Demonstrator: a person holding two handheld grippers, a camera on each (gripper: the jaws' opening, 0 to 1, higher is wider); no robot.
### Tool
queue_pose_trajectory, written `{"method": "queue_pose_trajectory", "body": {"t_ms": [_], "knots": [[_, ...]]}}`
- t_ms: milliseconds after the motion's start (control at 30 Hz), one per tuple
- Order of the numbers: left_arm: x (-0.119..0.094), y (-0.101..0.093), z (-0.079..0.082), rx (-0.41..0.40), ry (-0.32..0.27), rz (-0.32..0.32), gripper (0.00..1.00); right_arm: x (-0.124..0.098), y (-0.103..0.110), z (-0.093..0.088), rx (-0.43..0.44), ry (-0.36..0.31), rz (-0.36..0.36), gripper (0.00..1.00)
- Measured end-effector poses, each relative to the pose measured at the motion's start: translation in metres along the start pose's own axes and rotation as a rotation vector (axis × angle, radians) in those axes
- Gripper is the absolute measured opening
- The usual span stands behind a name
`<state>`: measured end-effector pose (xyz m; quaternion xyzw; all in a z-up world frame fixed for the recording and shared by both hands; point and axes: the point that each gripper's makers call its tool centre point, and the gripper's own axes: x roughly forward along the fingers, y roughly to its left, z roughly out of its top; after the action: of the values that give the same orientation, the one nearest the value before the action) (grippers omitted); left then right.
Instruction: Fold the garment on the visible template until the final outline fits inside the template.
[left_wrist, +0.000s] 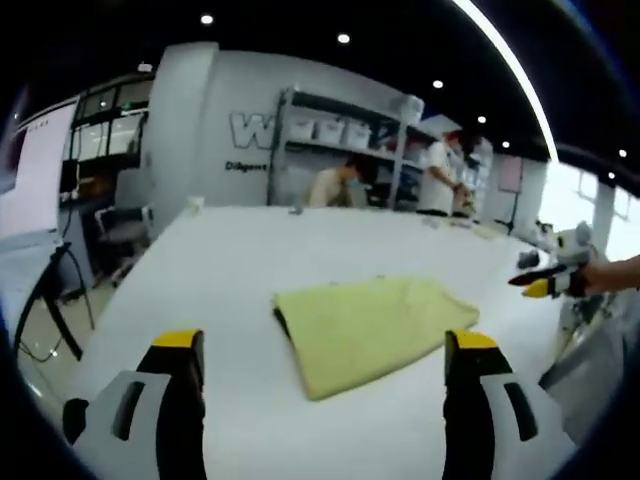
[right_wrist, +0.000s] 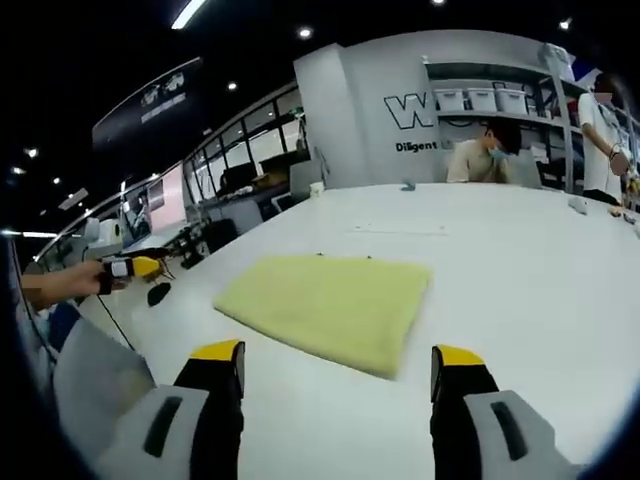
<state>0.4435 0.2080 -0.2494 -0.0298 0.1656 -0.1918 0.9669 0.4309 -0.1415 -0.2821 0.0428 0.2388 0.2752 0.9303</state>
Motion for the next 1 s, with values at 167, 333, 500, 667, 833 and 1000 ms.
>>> {"method": "queue_pose_trajectory", "body": {"t_ms": [167,333,500,667,833,1000], "knots": [[-0.004,-0.003,0.003,0.007,-0.020,-0.004,0.99,-0.007,0.008,0.003,0.021,-0.033,-0.006,0.87],[-0.009,0.000,0.008,-0.016,-0.047,0.036,0.99,-0.011,0.013,-0.001,0.025,-0.025,-0.007,0.86],[-0.010,-0.005,0.003,-0.010,-0.024,0.020,0.98,-0.011,0.016,-0.003,0.023,-0.020,-0.002,0.85],[-0.008,-0.015,0.000,-0.014,-0.006,0.010,0.95,-0.010,0.016,-0.003,0.048,-0.017,0.000,0.82],[-0.011,-0.021,0.002,-0.019,0.002,0.016,0.95,-0.012,0.017,0.003,0.056,-0.040,0.011,0.82],[-0.019,-0.018,0.009,-0.020,-0.023,0.038,0.94,-0.010,0.024,0.002,0.101,-0.045,0.020,0.80]]}}
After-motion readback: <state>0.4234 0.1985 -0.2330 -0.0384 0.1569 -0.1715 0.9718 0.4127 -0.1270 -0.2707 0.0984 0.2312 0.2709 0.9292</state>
